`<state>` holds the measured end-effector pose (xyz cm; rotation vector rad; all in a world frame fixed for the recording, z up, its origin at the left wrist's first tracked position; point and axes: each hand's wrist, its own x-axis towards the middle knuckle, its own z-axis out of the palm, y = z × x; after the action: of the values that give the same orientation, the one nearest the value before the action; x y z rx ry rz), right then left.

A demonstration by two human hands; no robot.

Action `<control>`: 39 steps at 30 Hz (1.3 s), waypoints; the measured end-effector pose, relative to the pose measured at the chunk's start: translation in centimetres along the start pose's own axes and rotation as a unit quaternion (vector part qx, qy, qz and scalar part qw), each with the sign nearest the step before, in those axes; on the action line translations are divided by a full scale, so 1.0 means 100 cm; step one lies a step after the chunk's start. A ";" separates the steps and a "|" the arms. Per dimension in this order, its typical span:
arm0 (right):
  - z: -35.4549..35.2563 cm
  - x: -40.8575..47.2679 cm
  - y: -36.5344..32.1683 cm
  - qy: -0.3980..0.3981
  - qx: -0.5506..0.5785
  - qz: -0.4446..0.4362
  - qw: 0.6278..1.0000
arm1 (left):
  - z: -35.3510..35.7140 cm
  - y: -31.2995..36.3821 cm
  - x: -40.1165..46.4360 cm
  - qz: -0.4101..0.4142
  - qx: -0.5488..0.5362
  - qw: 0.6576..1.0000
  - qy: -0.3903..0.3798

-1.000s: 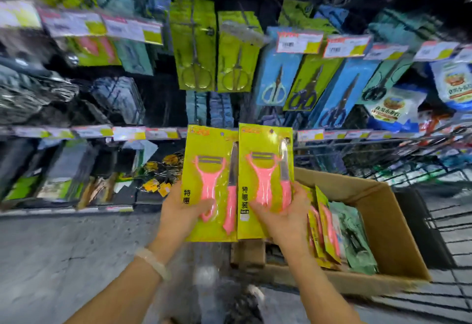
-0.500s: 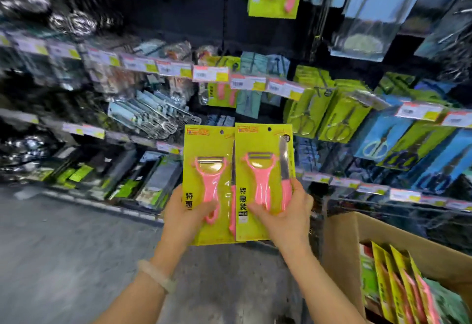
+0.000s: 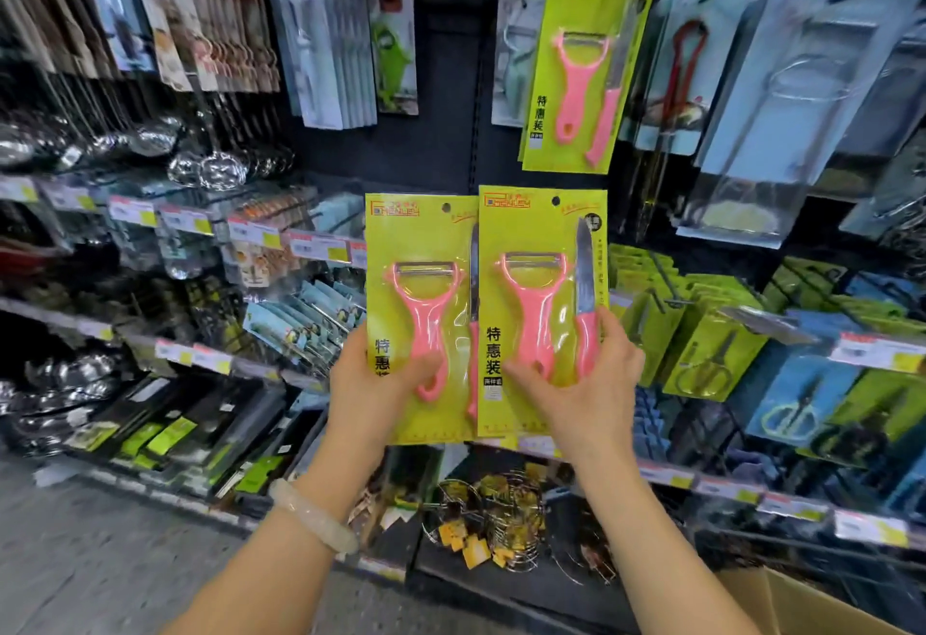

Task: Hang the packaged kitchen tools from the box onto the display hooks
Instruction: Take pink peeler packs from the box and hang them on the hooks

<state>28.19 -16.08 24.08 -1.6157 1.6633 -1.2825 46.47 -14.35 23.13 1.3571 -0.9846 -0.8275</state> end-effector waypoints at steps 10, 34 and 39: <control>-0.011 0.097 -0.027 0.061 0.022 -0.030 0.997 | 0.056 0.056 0.077 0.053 -0.041 0.998 -0.014; -0.019 0.217 -0.091 0.201 -0.024 -0.117 0.972 | 0.082 0.106 0.197 0.121 -0.111 0.985 -0.047; -0.006 0.217 -0.084 0.204 -0.044 -0.108 0.972 | 0.078 0.098 0.204 0.111 -0.119 0.986 -0.040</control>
<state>27.87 -35.36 37.21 -1.7052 1.8380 -1.7718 46.49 -35.51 34.32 0.9964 -1.0426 -0.8073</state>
